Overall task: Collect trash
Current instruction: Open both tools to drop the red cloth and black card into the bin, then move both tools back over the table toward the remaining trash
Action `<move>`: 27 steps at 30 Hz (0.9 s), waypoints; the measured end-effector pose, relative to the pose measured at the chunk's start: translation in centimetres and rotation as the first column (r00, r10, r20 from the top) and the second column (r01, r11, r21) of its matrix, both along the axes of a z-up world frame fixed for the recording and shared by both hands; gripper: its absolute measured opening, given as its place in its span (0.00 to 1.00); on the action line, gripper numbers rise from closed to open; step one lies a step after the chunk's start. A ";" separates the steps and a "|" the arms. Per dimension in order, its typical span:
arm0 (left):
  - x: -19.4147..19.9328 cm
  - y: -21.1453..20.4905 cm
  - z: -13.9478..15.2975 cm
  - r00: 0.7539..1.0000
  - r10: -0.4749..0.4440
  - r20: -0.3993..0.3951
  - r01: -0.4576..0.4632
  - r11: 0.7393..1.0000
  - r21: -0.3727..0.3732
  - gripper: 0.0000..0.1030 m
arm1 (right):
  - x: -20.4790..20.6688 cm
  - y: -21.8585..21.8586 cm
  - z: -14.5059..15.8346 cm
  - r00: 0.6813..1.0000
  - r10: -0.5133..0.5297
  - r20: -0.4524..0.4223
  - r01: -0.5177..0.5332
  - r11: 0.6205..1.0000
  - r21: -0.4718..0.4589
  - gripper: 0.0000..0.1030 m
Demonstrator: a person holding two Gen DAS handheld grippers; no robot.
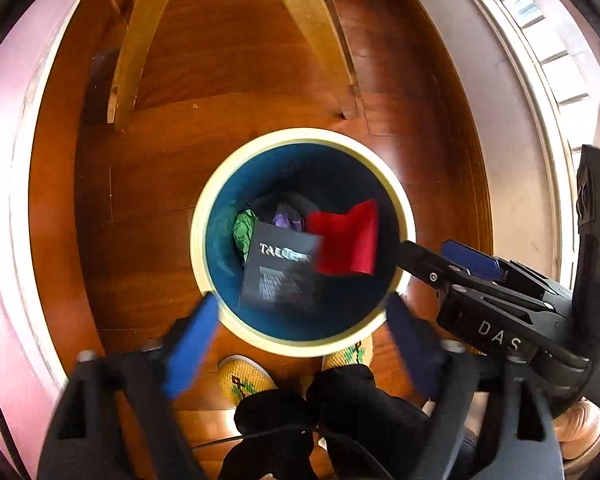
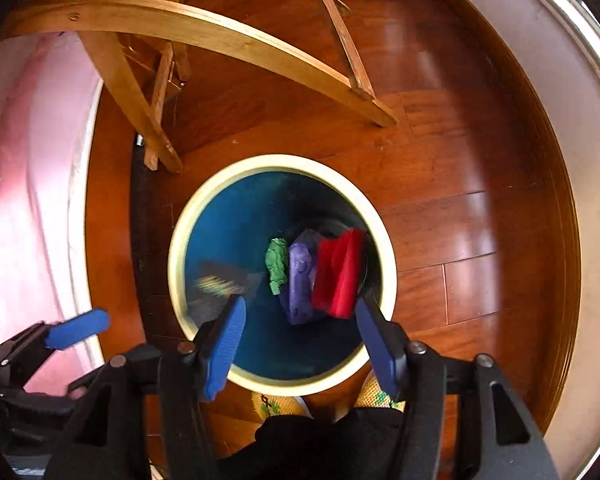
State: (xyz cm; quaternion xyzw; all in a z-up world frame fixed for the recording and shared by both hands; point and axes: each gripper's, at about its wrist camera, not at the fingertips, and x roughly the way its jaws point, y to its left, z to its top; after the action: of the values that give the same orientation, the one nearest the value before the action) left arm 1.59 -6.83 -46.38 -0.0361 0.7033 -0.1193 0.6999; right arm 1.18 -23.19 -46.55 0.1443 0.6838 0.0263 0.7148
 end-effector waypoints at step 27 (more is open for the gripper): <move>-2.0 3.4 15.9 0.973 0.138 0.184 -0.148 0.988 0.040 0.86 | -2.1 1.4 12.1 0.997 0.074 0.008 -0.072 0.988 -0.140 0.57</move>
State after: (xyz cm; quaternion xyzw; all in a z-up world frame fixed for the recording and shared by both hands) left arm -0.37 -3.47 -30.48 -0.0568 0.6354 -0.0523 0.7683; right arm -0.90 -21.83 -34.45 0.0688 0.6839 0.0057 0.7263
